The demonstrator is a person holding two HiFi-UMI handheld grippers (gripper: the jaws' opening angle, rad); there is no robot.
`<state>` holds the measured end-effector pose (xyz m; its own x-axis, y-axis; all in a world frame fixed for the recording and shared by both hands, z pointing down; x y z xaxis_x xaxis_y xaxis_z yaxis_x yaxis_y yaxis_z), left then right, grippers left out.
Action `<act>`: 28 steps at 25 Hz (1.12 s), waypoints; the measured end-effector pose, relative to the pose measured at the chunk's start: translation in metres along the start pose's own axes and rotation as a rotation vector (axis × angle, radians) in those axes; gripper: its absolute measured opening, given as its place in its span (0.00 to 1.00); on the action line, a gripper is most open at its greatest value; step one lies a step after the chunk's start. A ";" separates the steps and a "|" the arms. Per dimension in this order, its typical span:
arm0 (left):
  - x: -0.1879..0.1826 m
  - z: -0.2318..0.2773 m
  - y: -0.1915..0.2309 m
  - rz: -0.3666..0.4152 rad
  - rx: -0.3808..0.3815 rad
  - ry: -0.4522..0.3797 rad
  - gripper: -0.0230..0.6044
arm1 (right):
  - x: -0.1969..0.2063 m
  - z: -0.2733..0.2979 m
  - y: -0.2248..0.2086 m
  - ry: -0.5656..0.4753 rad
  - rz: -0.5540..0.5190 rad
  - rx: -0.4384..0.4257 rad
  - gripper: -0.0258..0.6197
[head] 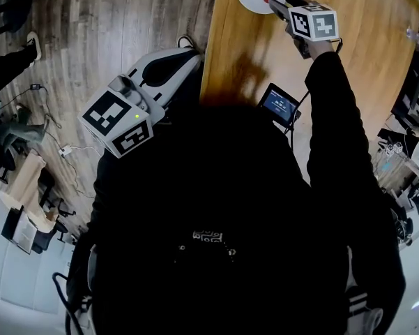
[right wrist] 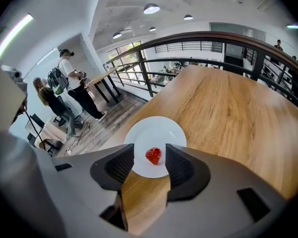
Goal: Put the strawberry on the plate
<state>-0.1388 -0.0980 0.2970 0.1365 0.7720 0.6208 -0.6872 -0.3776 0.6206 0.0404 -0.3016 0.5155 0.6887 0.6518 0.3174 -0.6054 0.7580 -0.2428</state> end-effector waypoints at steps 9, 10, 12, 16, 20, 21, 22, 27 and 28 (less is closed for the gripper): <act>-0.002 0.011 0.007 0.079 0.042 -0.025 0.04 | -0.002 -0.072 0.039 -0.194 -0.073 -0.062 0.07; -0.006 0.014 0.005 0.078 0.058 -0.031 0.04 | 0.000 -0.087 0.045 -0.222 -0.075 -0.062 0.07; -0.017 0.017 -0.006 0.089 0.083 -0.039 0.04 | 0.005 -0.126 0.057 -0.294 -0.047 -0.075 0.07; -0.040 0.022 -0.041 0.141 0.119 -0.049 0.04 | 0.018 -0.206 0.076 -0.430 -0.010 -0.090 0.07; -0.050 0.023 -0.040 0.163 0.157 -0.038 0.04 | 0.017 -0.230 0.091 -0.496 -0.004 -0.080 0.07; -0.052 0.023 -0.039 0.167 0.166 -0.031 0.04 | 0.015 -0.232 0.093 -0.504 -0.002 -0.076 0.07; -0.053 0.023 -0.038 0.170 0.174 -0.025 0.04 | 0.014 -0.234 0.094 -0.513 0.001 -0.073 0.07; -0.056 0.024 -0.045 0.189 0.185 -0.005 0.04 | 0.018 -0.244 0.098 -0.545 0.014 -0.057 0.07; -0.056 0.024 -0.046 0.189 0.184 -0.003 0.04 | 0.020 -0.245 0.098 -0.548 0.017 -0.057 0.07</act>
<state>-0.0976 -0.1354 0.2450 0.0203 0.6773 0.7354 -0.5595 -0.6019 0.5698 0.0927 -0.2076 0.2734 0.3610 0.5673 0.7402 -0.5818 0.7573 -0.2967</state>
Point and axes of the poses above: the fingertips, and each gripper's own axes: z forward along the fingers, y to its left, x out of its underside, the point moved 3 cm from there along -z, backward along the fingers, and after that the axes turned 10 degrees about y, right-handed, at the moved point
